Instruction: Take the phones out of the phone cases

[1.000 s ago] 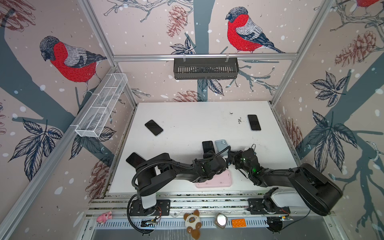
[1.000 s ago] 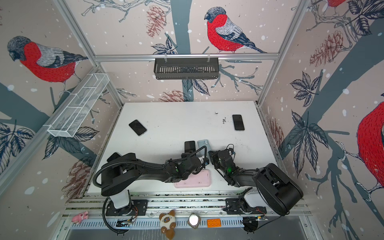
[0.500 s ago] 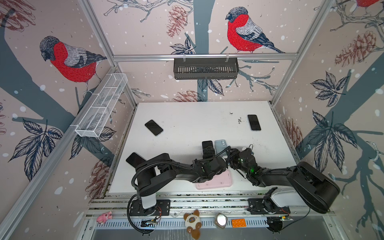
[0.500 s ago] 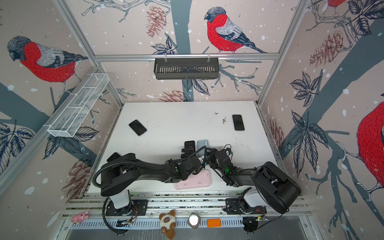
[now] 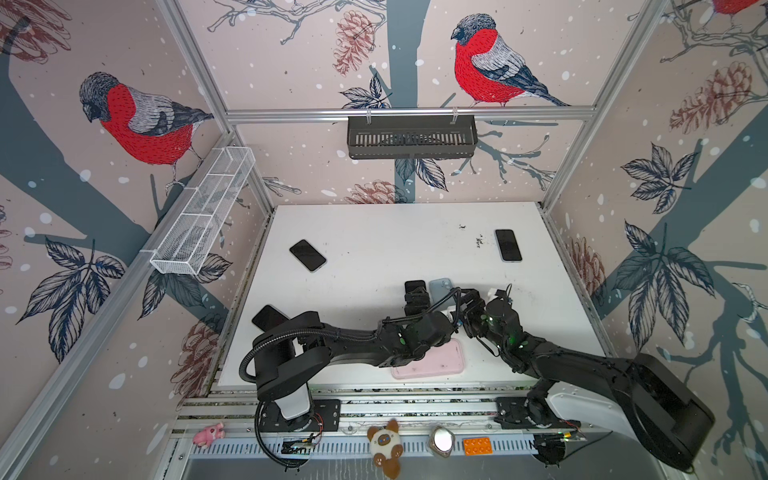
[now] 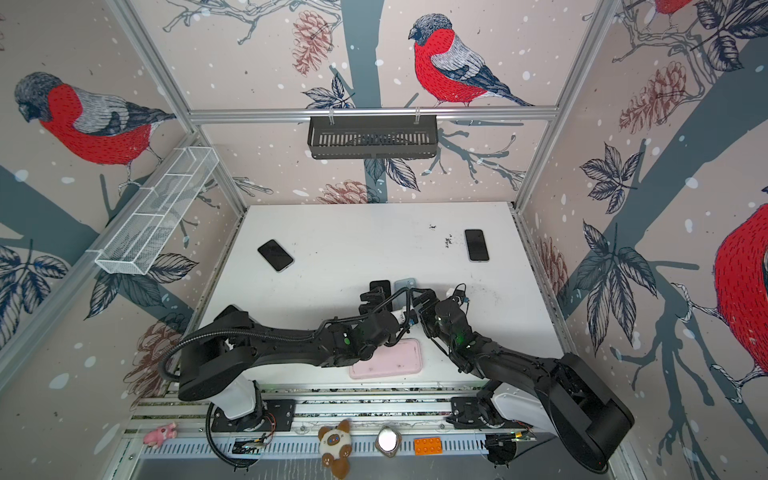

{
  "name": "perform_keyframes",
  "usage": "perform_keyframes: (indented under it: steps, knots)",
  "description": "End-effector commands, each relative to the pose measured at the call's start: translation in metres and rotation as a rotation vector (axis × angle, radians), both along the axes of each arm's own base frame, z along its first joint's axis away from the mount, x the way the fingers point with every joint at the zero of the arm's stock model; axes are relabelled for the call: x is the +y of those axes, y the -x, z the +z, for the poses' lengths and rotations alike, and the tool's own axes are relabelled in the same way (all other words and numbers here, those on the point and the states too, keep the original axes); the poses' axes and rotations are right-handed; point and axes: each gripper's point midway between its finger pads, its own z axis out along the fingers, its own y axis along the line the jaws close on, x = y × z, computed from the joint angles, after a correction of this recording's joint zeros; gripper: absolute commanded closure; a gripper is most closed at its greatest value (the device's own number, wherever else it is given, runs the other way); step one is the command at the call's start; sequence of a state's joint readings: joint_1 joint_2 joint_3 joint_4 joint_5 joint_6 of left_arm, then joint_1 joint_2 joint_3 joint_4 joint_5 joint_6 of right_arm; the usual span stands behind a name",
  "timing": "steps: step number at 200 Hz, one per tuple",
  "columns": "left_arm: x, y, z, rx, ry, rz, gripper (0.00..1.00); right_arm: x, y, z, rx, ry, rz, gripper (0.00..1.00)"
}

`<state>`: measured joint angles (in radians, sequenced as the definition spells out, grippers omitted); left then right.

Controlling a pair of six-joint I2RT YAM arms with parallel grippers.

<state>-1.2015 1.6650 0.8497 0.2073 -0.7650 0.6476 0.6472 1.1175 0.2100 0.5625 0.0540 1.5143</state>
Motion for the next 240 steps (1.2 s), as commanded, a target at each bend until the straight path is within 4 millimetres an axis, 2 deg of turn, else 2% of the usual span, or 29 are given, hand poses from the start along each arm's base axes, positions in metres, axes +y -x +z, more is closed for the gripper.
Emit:
perform_keyframes:
  steps: [1,47,75,106,135,156,176,198,220,240]
  knots:
    - [0.007,0.000,0.012,-0.012,0.033,0.031,0.02,-0.003,0.006,-0.005,0.008,0.046,0.042,0.00]
    - [0.018,0.005,0.031,-0.004,0.143,0.050,0.02,-0.004,0.014,0.001,-0.013,0.031,0.112,0.00]
    - [0.029,0.010,0.039,-0.002,0.216,0.061,0.02,-0.011,0.016,0.006,-0.037,0.047,0.125,0.00]
    - [0.038,0.011,0.048,0.001,0.298,0.087,0.02,-0.026,0.007,0.014,-0.098,0.185,0.131,0.00]
    - [0.044,0.011,0.072,0.029,0.468,0.135,0.02,-0.032,-0.010,0.008,-0.068,0.361,0.228,0.05]
    - [0.057,0.005,0.086,0.060,0.602,0.231,0.02,-0.037,-0.021,-0.008,-0.011,0.468,0.287,0.16]
    - [0.065,0.001,0.091,0.106,0.682,0.332,0.02,-0.035,-0.028,-0.028,0.033,0.512,0.346,0.38]
    - [0.075,0.002,0.095,0.144,0.748,0.437,0.02,-0.042,-0.035,-0.049,0.089,0.582,0.356,0.58]
    - [0.080,0.008,0.100,0.212,0.847,0.482,0.02,-0.049,-0.038,-0.064,0.122,0.643,0.361,0.70]
    - [0.087,0.014,0.111,0.246,0.945,0.503,0.02,-0.047,-0.037,-0.073,0.137,0.645,0.377,0.73]
